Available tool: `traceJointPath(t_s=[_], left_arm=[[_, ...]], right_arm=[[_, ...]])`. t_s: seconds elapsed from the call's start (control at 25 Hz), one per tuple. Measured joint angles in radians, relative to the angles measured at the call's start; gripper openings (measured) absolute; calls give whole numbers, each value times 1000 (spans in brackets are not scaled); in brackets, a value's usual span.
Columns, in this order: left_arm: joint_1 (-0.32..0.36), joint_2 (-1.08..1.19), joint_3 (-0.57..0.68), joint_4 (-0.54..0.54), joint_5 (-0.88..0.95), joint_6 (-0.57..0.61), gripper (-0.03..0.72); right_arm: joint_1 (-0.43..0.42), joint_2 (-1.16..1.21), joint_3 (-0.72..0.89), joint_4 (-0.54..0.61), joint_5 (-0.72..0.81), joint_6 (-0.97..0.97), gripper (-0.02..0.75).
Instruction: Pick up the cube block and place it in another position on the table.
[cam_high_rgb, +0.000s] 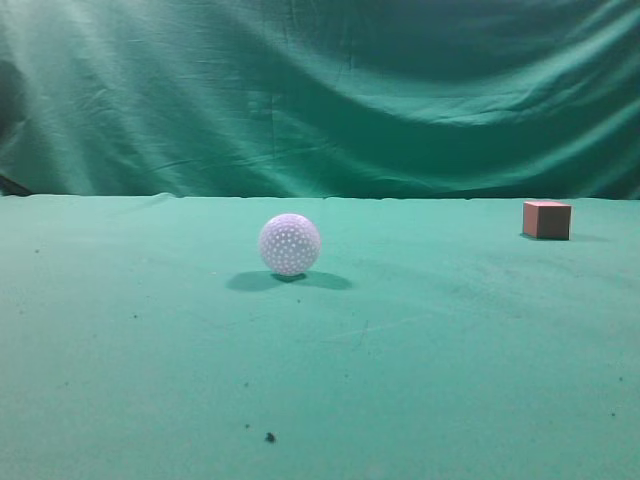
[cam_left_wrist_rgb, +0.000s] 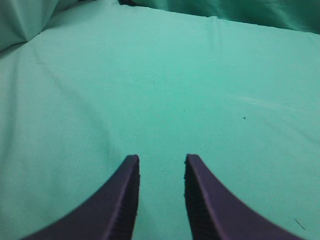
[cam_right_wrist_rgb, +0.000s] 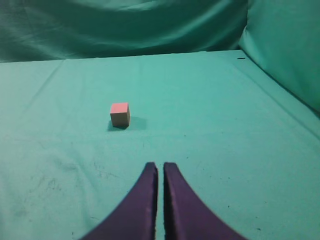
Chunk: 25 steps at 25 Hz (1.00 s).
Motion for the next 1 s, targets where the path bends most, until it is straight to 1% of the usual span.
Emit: traceJointPath(t_s=[0.2, 1.0], left_arm=[[0, 0, 0, 0, 0, 0, 262], [0, 0, 0, 0, 0, 0, 262]], right_arm=[[-14, -10, 101, 0, -35, 0, 0], [-18, -10, 103, 0, -41, 0, 0]])
